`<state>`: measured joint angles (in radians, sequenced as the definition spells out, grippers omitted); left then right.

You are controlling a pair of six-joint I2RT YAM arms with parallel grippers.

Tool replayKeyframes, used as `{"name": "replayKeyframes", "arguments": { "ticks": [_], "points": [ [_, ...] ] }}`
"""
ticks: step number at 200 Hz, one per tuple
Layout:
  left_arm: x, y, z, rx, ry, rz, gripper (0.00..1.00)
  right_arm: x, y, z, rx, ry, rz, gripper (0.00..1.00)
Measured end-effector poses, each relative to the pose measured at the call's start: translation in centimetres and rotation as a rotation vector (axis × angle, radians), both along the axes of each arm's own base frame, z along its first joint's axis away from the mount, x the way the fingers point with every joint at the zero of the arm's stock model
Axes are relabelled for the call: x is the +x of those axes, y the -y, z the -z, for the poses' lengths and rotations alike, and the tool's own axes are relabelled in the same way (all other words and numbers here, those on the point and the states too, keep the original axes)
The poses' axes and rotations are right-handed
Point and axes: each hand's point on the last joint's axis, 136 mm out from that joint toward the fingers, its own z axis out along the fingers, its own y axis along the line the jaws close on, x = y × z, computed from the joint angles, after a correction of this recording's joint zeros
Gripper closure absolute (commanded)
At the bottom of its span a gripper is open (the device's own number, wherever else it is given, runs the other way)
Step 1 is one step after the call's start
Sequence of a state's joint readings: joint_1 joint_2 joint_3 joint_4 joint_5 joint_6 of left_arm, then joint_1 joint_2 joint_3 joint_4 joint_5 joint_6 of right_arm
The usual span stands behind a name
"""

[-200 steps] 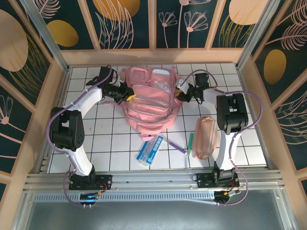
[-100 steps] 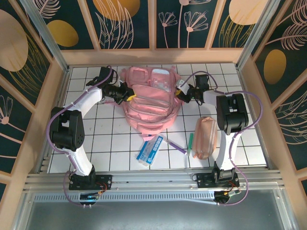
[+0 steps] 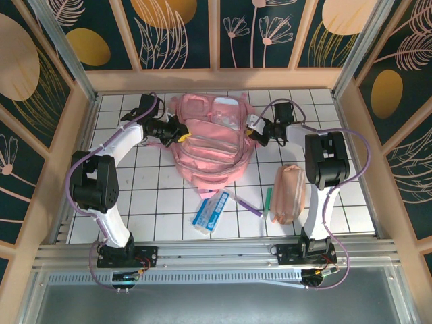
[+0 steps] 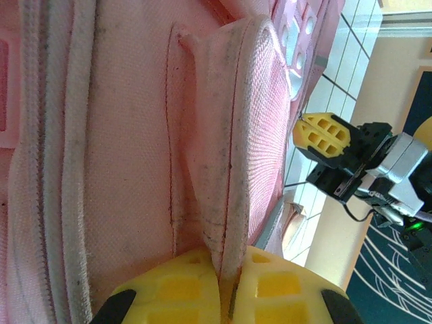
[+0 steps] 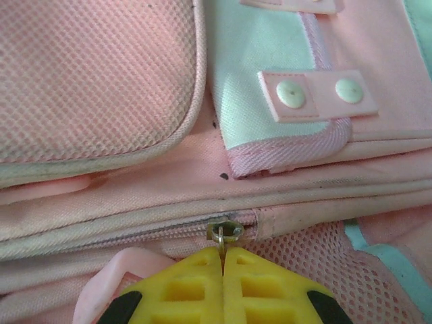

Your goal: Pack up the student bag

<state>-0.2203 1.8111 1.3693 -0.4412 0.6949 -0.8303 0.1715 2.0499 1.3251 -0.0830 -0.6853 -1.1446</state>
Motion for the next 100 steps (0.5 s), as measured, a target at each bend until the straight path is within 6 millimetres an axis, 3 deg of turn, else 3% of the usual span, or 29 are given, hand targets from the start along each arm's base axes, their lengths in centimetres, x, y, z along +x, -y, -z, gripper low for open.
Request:
{"name": "replayKeyframes", "arguments": {
  "ticks": [60, 100],
  "points": [
    [0.3, -0.3, 0.8, -0.038, -0.021, -0.061, 1.0, -3.1, 1.5, -2.2, -0.145, 0.041, -0.052, 1.0],
    [0.9, -0.4, 1.1, -0.075, -0.018, -0.109, 1.0, -5.7, 0.3, -2.7, -0.221, 0.004, -0.091, 1.0]
  ]
}}
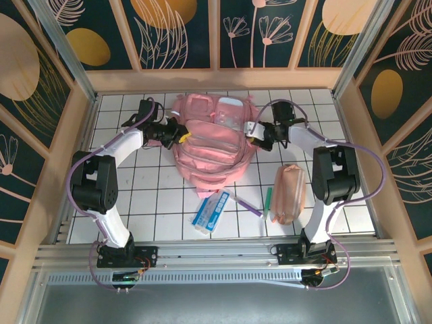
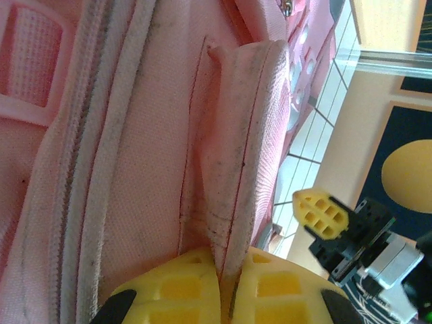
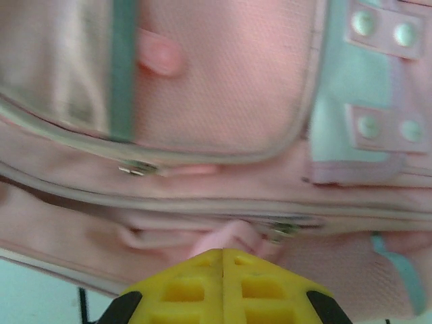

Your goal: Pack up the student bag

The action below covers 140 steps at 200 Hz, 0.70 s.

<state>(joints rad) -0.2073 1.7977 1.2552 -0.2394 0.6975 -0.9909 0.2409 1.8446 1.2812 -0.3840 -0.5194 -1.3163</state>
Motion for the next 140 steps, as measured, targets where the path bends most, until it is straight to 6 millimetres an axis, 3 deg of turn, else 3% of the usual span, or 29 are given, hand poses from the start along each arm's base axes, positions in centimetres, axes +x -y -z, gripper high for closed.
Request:
{"name": "replayKeyframes", "arguments": {
  "ticks": [35, 46, 71, 92, 140],
  "points": [
    [0.5, -0.1, -0.2, -0.013, 0.01, -0.018, 1.0, -2.4, -1.1, 1.5, -0.049, -0.055, 0.002, 1.0],
    [0.5, -0.2, -0.2, -0.014, 0.01, -0.021, 1.0, -2.4, -0.5, 2.0, -0.054, -0.077, 0.044, 0.87],
    [0.5, -0.1, -0.3, -0.018, 0.012, -0.018, 1.0, 0.0, 2.0, 1.2, 0.0, -0.088, 0.185, 0.72],
    [0.5, -0.1, -0.3, -0.02, 0.012, -0.016, 1.0, 2.7, 3.4, 0.1, 0.066, -0.053, 0.239, 0.71],
    [0.4, -0.1, -0.4, -0.024, 0.014, -0.005, 1.0, 6.2, 2.1, 1.4, 0.151, -0.09, 0.22, 0.65]
  ]
}}
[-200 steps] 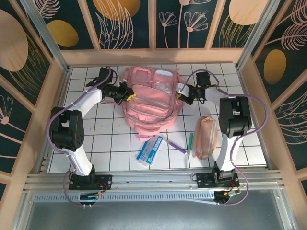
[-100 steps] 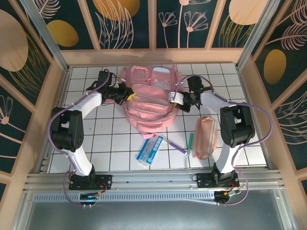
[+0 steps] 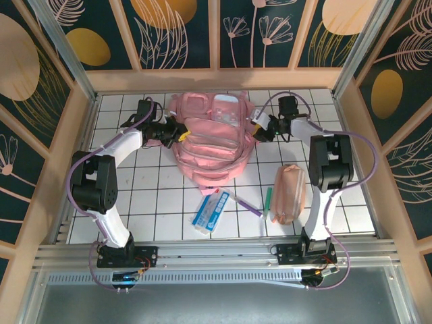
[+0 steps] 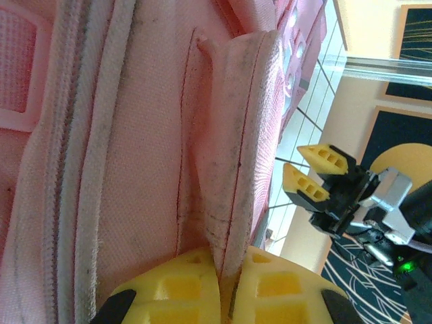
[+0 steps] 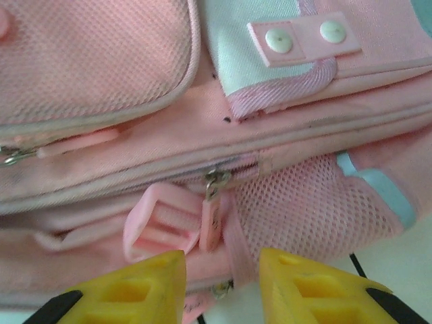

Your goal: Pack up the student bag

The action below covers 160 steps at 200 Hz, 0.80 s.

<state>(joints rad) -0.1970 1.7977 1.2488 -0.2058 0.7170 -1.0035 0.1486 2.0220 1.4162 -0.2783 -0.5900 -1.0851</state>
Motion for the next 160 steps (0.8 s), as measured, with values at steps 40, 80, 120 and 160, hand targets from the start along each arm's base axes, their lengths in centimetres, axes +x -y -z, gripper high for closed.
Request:
{"name": "replayKeyframes", "arguments": {
  "ticks": [40, 80, 120, 160],
  "points": [
    [-0.1, 0.0, 0.0, 0.003, 0.004, 0.008, 1.0, 0.4, -0.7, 0.7, 0.017, -0.006, -0.017, 0.62],
    [-0.3, 0.0, 0.1, 0.006, 0.0, 0.018, 1.0, 0.6, -1.7, 1.0, 0.029, -0.009, -0.039, 0.61],
    [-0.4, 0.0, 0.2, 0.011, -0.001, 0.023, 1.0, 0.3, -2.8, 1.5, 0.024, -0.01, -0.061, 0.64],
    [-0.5, -0.1, 0.1, 0.017, -0.004, 0.027, 1.0, 0.7, -2.8, 2.3, -0.005, -0.007, -0.037, 0.77]
  ]
}}
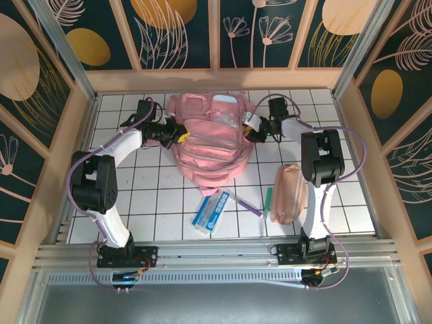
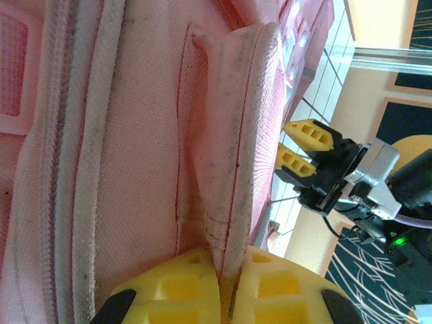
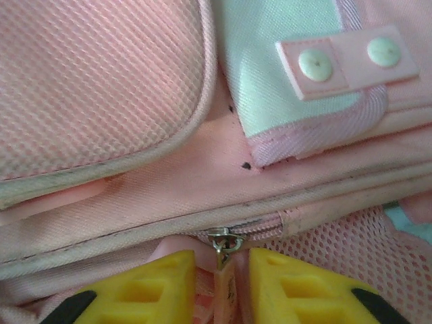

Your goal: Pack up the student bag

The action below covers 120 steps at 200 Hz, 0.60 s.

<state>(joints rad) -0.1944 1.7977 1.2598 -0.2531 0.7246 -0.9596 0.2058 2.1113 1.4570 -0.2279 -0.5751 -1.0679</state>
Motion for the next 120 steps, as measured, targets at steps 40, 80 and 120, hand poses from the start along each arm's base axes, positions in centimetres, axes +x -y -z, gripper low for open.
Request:
{"name": "replayKeyframes", "arguments": {
  "ticks": [40, 80, 120],
  "points": [
    [0.0, -0.1, -0.1, 0.012, 0.005, 0.005, 1.0, 0.9, 1.0, 0.7, -0.041, 0.023, 0.068, 0.89],
    [0.0, -0.1, -0.1, 0.012, 0.005, 0.005, 1.0, 0.8, 1.0, 1.0, -0.032, 0.031, 0.085, 1.0],
    [0.1, -0.1, -0.1, 0.013, 0.005, 0.003, 1.0, 0.3, 1.0, -0.2, -0.041, 0.057, 0.053, 1.0]
  ]
}}
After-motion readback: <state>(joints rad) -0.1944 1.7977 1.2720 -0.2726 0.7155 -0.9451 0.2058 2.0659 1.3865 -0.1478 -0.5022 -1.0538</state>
